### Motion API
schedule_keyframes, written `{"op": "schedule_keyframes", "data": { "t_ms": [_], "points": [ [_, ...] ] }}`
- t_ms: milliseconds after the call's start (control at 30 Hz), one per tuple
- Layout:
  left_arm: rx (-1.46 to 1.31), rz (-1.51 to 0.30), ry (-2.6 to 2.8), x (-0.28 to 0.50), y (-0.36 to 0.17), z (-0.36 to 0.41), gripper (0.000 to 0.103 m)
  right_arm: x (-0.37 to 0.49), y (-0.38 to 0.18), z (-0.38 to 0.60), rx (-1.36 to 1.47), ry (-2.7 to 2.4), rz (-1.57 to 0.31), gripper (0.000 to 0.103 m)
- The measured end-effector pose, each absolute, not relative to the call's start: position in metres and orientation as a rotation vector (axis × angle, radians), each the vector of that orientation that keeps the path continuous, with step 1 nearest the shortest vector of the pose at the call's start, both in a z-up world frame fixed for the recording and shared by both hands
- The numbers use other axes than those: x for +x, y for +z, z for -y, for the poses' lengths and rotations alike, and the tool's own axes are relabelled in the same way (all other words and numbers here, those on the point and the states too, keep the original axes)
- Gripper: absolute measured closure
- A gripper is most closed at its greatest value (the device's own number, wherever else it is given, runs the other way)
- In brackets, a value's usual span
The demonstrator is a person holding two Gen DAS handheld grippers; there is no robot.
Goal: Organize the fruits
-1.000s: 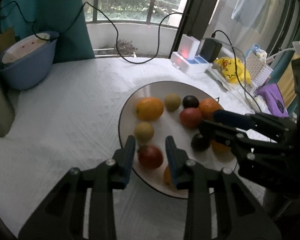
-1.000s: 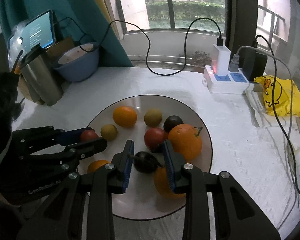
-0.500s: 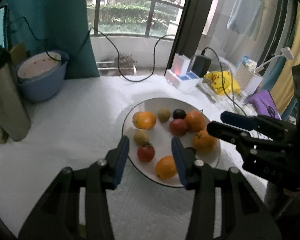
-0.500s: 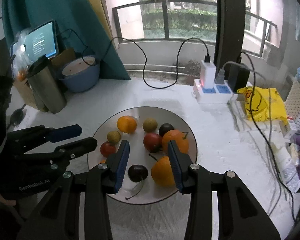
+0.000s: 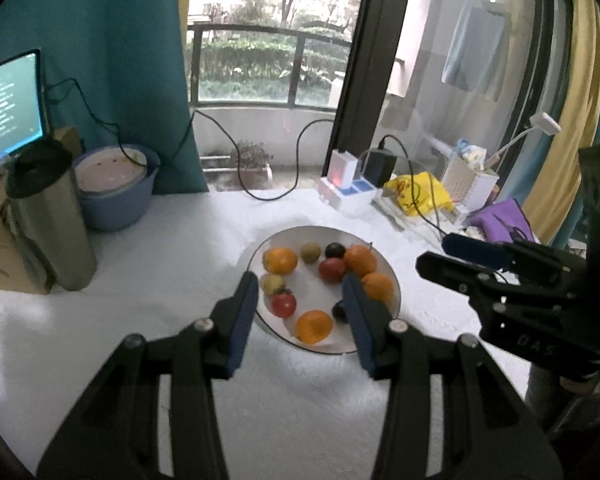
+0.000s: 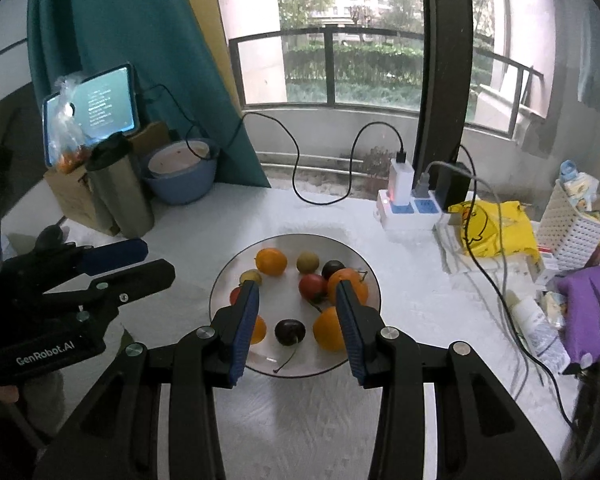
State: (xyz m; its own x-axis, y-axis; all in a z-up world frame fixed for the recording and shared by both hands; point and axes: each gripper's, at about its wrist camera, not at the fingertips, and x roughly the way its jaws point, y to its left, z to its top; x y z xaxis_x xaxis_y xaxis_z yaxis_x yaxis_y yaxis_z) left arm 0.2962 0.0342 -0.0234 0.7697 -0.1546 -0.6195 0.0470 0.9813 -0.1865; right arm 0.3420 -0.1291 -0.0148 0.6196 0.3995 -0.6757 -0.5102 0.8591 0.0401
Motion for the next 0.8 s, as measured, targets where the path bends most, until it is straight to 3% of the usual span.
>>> {"op": "schedule_keyframes", "data": {
  "t_ms": [433,467,500,533,800],
  "points": [
    [-0.148,-0.596,-0.085,0.241,0.009,-0.028,0.054,0.291,0.024,0.138,-0.175,0.513,-0.641,0.061],
    [-0.148,-0.586,-0.085,0.236,0.011,-0.028,0.051,0.286,0.027,0.139,-0.176,0.510,-0.634,0.061],
    [-0.151,-0.577,-0.086,0.233,0.013,-0.028,0.036,0.283,0.029,0.140,-0.176,0.509,-0.629,0.061],
    [-0.160,-0.564,-0.091,0.228,0.015,-0.028,0.028,0.279,0.031,0.141,-0.175,0.507,-0.621,0.061],
    [-0.150,-0.501,-0.094,0.189,0.034,-0.022,0.028,0.243,0.050,0.150,-0.175,0.497,-0.567,0.061]
  ]
}}
